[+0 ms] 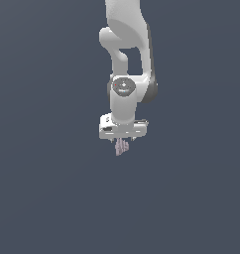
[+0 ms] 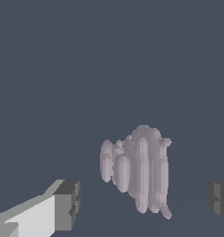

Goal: Pick up the object and move it to a goal position.

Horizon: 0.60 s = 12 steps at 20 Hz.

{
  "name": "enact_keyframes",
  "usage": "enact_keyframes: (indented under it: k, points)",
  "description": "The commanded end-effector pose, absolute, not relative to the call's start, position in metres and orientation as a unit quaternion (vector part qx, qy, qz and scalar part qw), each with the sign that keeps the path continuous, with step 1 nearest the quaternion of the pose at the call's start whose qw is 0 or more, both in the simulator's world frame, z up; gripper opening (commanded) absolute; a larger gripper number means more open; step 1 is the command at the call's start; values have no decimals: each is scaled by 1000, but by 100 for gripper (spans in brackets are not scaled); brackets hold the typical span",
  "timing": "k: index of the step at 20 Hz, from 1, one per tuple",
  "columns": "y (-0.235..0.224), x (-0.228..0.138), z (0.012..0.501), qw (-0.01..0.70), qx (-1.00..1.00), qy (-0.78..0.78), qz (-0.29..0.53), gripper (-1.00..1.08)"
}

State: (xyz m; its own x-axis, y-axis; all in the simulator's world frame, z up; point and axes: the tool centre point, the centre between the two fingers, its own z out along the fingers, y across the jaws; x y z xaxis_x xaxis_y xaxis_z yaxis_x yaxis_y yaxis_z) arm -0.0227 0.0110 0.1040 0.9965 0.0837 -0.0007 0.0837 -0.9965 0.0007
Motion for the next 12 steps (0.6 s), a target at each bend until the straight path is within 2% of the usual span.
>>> enact_keyframes:
  k: [1, 12]
  points:
    - [11, -23, 100, 0, 999, 42, -1, 100]
    - [11, -24, 56, 0, 999, 42, 0, 100]
